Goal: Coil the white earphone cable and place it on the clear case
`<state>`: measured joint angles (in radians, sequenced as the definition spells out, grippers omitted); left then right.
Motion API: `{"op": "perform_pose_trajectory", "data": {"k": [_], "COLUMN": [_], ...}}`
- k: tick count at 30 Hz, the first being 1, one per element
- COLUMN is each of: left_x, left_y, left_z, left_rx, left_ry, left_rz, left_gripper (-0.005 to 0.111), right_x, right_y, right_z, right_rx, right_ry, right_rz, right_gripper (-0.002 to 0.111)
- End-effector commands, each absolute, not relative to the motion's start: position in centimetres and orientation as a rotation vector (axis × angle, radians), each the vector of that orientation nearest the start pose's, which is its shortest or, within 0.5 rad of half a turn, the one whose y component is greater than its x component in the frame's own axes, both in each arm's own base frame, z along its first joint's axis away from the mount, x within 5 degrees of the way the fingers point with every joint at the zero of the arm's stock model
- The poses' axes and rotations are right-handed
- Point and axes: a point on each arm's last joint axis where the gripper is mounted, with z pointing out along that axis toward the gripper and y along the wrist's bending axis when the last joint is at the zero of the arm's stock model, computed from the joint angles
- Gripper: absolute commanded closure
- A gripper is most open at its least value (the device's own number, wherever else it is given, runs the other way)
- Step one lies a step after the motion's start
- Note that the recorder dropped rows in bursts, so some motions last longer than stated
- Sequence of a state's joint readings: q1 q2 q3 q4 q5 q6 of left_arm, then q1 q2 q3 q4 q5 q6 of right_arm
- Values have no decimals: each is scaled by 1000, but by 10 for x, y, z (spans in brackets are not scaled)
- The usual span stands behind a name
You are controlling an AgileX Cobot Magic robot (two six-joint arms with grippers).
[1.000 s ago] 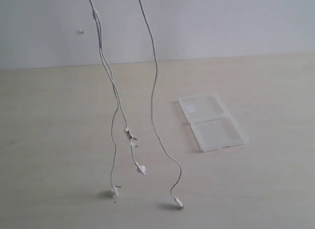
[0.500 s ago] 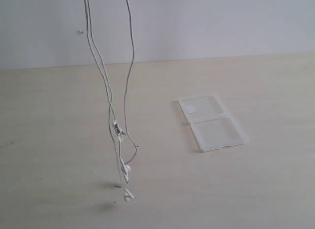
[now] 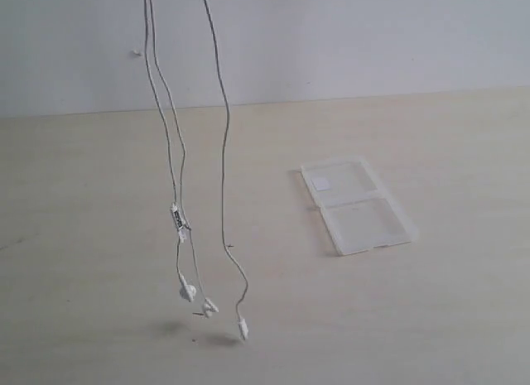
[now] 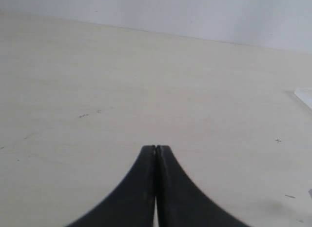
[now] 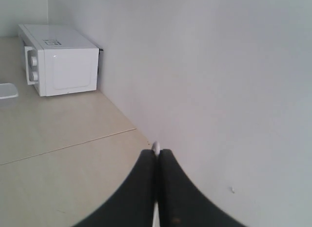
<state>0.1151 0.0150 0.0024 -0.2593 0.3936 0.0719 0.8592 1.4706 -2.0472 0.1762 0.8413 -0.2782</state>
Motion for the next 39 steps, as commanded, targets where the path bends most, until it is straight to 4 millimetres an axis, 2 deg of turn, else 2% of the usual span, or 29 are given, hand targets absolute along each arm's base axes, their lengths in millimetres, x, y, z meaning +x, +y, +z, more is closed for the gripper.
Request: {"op": "perform_pose_trajectory", "data": {"k": [1,7,11,14,18,19,23,24,25,28,31,35,39], "left_x": [54,54,55,57,57,57,55,54,53,51,52,43,53], "left_y": [-3,-3,2,3,4,5,11,13,15,16,9,6,5], "left_z": [179,179,186,193,204,208,220,225,227,233,240,281,284], "left_rx": [-205,-205,-72,-62,-180,-263,-332,-469,-535,-653,-616,-543,-546], "left_ry": [1861,1861,1786,1710,1579,1522,1374,1281,1229,1107,1190,1161,1323], "left_rz": [-133,-133,31,55,-47,-123,-124,-262,-335,-516,-552,-531,-474], "left_gripper": [107,107,107,107,107,107,107,107,107,107,107,107,107], "right_x": [166,160,159,159,159,159,159,159,159,159,160,160,160], "right_y": [211,204,204,204,204,204,204,204,204,204,204,204,204], "right_z": [579,584,583,583,583,583,583,583,583,583,584,585,585], "right_rx": [-900,-889,-888,-888,-883,-883,-882,-882,-881,-881,-871,-868,-866], "right_ry": [1442,1424,1450,1450,1454,1454,1452,1452,1450,1450,1438,1434,1431], "right_rz": [652,662,674,674,680,680,680,680,681,681,683,686,687], "right_gripper": [108,108,108,108,108,108,108,108,108,108,108,108,108]}}
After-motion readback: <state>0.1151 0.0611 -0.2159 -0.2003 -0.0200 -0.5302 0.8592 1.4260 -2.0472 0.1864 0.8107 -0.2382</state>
